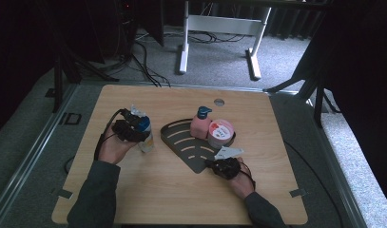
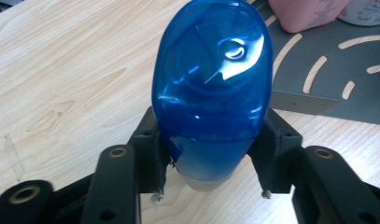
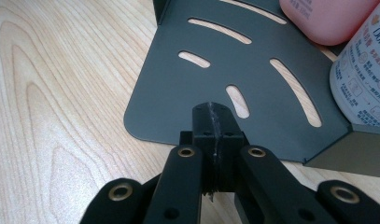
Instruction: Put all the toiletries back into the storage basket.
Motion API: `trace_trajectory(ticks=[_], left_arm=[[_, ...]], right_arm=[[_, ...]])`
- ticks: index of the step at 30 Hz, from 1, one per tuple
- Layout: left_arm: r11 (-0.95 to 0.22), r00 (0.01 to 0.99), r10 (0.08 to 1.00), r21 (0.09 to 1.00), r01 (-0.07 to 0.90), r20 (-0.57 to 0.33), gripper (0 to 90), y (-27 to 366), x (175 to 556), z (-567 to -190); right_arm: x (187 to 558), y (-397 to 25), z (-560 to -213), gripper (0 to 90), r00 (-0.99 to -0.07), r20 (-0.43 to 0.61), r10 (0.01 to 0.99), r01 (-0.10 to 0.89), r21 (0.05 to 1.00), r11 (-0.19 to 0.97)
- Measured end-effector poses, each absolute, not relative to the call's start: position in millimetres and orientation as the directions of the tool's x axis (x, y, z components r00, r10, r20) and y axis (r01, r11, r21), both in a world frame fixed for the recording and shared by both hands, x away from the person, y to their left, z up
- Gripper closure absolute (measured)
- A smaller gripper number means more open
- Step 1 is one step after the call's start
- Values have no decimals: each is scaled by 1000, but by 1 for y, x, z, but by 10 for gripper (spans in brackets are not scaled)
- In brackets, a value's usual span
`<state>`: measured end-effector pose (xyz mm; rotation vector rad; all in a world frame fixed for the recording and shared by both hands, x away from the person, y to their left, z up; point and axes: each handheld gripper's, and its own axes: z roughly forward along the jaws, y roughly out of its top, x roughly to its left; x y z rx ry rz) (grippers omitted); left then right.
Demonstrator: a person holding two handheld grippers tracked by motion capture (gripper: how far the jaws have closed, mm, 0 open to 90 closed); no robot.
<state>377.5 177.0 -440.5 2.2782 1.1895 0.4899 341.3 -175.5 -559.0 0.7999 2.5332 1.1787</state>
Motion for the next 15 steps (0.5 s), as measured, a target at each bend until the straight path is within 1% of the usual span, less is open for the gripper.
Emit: trace_trajectory(ticks=[3, 15], left_arm=[[-486, 556, 828, 592, 643, 77, 468, 176, 380, -440], [-504, 582, 811, 576, 644, 59, 471, 176, 390, -436]], right_arm=[[341, -175, -559, 900, -823, 17, 568, 379, 762, 526], [342, -176, -559, 900, -824, 17, 566, 378, 761, 527]])
